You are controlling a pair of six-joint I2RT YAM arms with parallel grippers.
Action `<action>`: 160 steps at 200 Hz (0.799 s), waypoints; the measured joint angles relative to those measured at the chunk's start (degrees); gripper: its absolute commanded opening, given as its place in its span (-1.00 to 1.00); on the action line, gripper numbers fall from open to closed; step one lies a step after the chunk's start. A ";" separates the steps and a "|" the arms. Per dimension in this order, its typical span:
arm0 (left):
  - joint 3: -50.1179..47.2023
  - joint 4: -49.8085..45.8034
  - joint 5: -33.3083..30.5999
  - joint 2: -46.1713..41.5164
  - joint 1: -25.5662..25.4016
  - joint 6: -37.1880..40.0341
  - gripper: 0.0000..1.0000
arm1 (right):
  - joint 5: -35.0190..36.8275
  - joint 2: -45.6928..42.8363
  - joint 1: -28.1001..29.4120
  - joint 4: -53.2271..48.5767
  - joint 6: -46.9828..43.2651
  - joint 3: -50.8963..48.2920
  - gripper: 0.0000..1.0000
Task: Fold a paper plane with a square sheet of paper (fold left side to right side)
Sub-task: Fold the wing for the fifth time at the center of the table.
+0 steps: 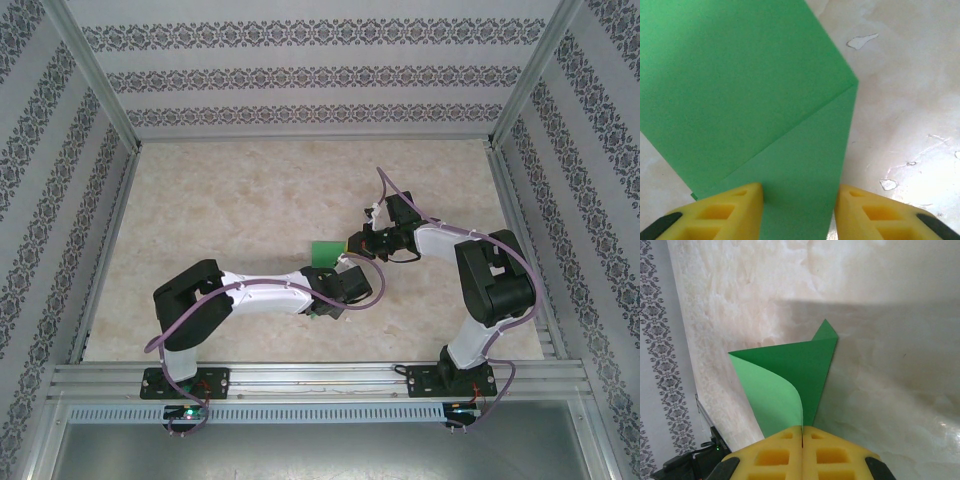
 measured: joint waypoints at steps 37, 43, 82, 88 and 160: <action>0.02 -0.44 -0.28 0.26 0.00 -0.39 -0.51 | 0.39 0.02 0.00 0.00 0.02 -0.02 -1.00; 0.02 -0.46 -0.39 0.28 0.00 -0.44 -0.55 | 0.42 0.02 0.00 0.00 0.02 -0.02 -1.00; 0.02 -0.46 -1.07 0.28 0.00 -1.20 -0.73 | 0.92 0.42 0.00 -0.02 0.00 0.00 -1.00; 0.02 -0.46 -1.16 0.28 0.00 -1.40 -0.75 | 1.01 0.42 0.00 -0.04 0.00 0.00 -1.00; -1.36 -0.37 -2.47 -0.59 0.07 -3.37 -1.00 | 2.38 -0.66 -0.94 -0.81 -1.09 -0.11 -0.32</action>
